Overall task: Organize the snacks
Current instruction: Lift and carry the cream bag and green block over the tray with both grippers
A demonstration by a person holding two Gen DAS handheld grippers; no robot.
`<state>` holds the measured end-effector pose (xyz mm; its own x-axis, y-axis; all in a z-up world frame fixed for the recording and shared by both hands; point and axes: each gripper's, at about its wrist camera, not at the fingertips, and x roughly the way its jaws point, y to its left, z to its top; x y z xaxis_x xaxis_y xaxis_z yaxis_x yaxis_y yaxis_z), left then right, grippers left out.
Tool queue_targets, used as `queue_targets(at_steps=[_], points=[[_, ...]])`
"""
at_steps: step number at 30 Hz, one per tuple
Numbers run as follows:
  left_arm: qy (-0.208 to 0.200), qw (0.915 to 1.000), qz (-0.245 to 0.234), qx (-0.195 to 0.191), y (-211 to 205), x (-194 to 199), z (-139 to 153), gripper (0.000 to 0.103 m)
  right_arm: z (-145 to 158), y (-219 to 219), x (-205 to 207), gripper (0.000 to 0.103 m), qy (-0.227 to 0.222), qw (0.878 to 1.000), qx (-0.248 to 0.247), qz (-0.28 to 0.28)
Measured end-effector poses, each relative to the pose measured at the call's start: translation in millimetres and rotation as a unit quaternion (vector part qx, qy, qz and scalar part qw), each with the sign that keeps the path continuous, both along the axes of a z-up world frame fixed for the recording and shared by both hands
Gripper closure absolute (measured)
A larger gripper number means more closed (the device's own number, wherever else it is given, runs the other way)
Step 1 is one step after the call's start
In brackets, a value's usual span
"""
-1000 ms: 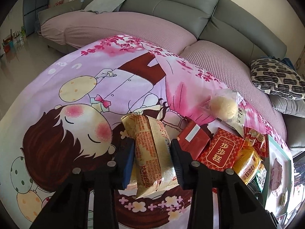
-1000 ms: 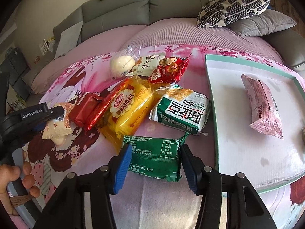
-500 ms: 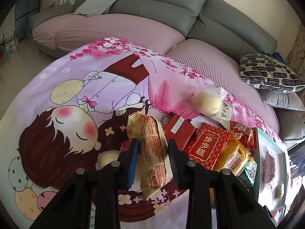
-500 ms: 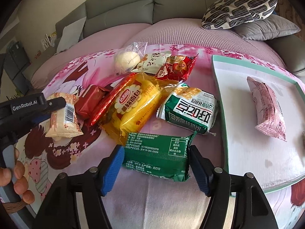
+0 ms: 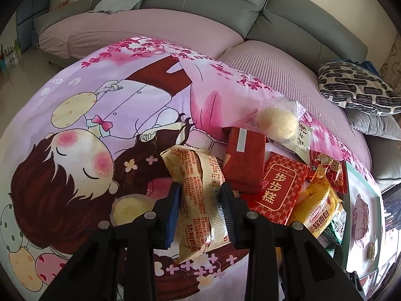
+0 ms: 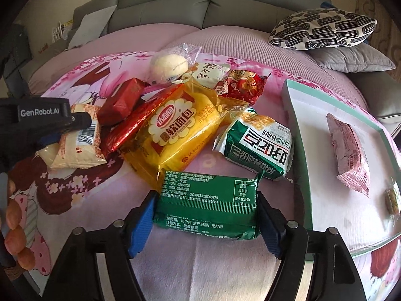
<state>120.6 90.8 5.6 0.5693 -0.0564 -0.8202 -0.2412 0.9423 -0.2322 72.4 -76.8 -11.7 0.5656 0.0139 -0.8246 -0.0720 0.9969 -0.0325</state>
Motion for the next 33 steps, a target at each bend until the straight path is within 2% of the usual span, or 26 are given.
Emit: queue_targets(at_steps=[3,8,15,26,33], points=[[0.004,1.0,0.0,0.009,-3.6,2.6,-2.9,0.067,-1.6,1.5,0.0,0.025,0.0,1.0,-0.01,0.0],[0.021,0.9997,-0.002,0.014,-9.4,8.8,-11.0,0.057,-2.4,3.1,-0.1,0.026,0.0,1.0,-0.016,-0.001],[0.034,0.9984,-0.005,0.046,-18.2,13.7,-18.9,0.057,-2.3,2.9,0.3,0.026,0.0,1.0,-0.016,0.0],[0.018,0.9993,0.001,0.033,-12.1,7.8,-7.7,0.062,2.8,-1.8,-1.9,0.031,0.003,1.0,-0.008,-0.004],[-0.003,0.9995,0.001,0.03,-12.1,2.9,8.5,0.063,16.8,-6.6,-7.4,0.031,-0.013,1.0,0.001,-0.005]])
